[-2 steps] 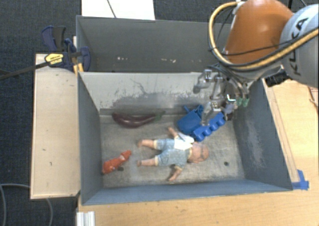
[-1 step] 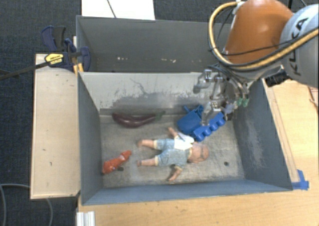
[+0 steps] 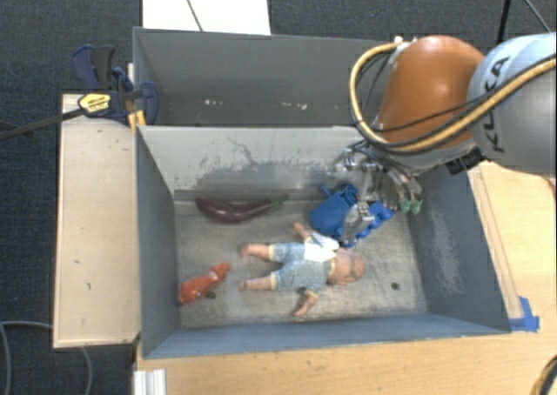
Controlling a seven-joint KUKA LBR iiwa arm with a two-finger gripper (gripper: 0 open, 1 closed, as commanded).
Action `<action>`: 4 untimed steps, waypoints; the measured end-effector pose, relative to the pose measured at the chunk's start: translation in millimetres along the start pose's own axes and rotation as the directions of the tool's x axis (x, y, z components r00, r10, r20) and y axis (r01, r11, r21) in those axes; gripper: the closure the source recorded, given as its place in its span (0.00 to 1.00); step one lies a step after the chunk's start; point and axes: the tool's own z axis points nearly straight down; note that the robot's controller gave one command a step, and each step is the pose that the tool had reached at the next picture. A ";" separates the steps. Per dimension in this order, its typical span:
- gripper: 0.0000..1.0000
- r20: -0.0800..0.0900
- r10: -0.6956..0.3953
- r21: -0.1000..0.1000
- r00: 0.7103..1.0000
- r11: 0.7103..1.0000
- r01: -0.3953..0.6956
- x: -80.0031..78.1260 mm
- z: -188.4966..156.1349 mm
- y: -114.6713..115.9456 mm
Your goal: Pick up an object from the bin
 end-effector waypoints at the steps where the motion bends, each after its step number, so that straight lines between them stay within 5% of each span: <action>1: 1.00 0.009 -0.152 0.002 0.988 0.988 0.152 11.0 114.7 -29.8; 2: 1.00 0.009 -0.152 0.002 0.988 0.988 0.152 11.1 114.7 -29.8; 3: 1.00 -0.004 -0.168 -0.001 0.986 0.986 0.168 7.6 1.5 -38.4; 4: 1.00 -0.004 -0.167 -0.001 0.986 0.986 0.167 7.7 1.7 -38.4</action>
Offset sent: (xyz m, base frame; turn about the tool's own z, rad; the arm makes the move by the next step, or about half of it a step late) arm 0.0000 0.0000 0.0000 0.0000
